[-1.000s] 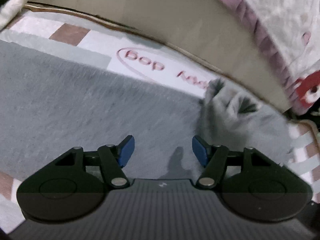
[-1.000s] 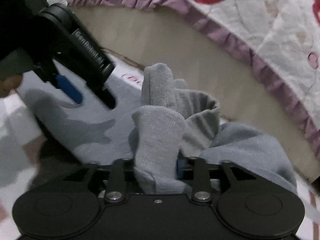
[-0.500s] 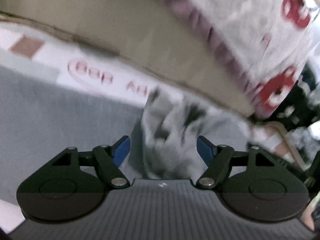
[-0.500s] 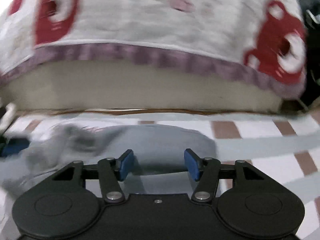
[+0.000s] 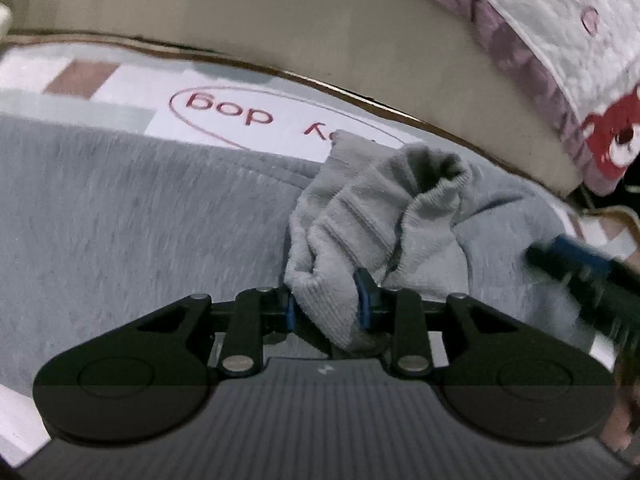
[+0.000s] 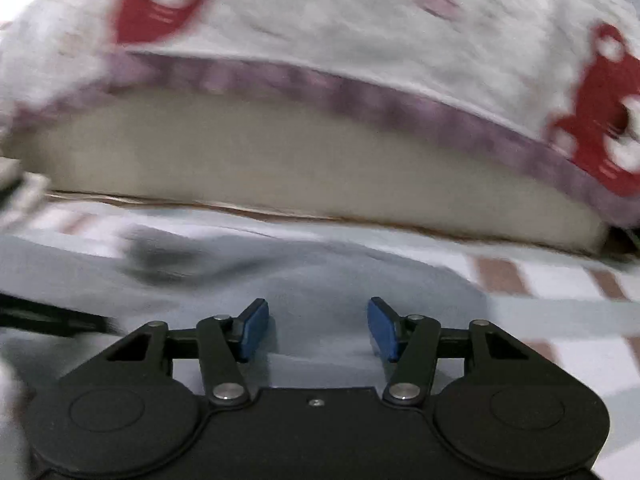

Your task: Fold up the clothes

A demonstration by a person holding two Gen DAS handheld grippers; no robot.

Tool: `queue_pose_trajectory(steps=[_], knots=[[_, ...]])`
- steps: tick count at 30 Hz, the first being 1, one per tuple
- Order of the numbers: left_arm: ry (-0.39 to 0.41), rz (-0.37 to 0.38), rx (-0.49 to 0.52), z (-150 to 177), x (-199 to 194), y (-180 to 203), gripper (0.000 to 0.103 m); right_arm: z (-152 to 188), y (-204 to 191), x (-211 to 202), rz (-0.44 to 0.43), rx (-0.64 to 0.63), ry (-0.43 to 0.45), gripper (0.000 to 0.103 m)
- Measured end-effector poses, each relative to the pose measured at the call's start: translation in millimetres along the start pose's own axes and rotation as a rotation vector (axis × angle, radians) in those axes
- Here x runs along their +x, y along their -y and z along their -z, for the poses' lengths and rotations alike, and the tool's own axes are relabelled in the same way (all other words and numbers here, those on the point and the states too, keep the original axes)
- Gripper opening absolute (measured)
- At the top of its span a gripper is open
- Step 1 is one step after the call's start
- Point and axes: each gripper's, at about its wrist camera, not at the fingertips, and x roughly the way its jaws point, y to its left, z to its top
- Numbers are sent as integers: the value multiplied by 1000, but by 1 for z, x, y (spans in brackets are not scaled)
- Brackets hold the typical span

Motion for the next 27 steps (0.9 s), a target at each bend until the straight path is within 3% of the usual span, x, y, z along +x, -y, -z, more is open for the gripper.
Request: queue_pose_trajectory(steps=[3,5,7,9,12,14,16,22,25,27], knots=[[-92,-67,-98,0,-23,-1,44,14,-32,26,-43,-102,-116,68],[-124,-85,-174,1,-56,-6,49,26,-38,30,-13,-115,-99,69],[-61,-47,-209,3,-94,-22,57,18,-39,24,-2,-91,-111,68],[27,-112,-282,5,-123,-51,71,8,-41,17,9,-72,-107,68],[26,-230,-488,5,-138,-115,69,-2,-53,0,-18,-64,-40,67],[37,-225,-689,13,-146,-159,69,-6,-67,-9,-52,-72,-5,67],[49,-218,-797,21,-150,-182,69,-10,-80,-15,-84,-82,13,67],[83,-270,-946,44,-138,-200,72,-8,-107,-13,-136,-152,11,67],[169,-347,-926,44,-140,-198,72,-3,-113,-13,-150,-171,3,67],[214,-320,-904,38,-133,-202,73,0,-115,-11,-156,-175,-3,67]])
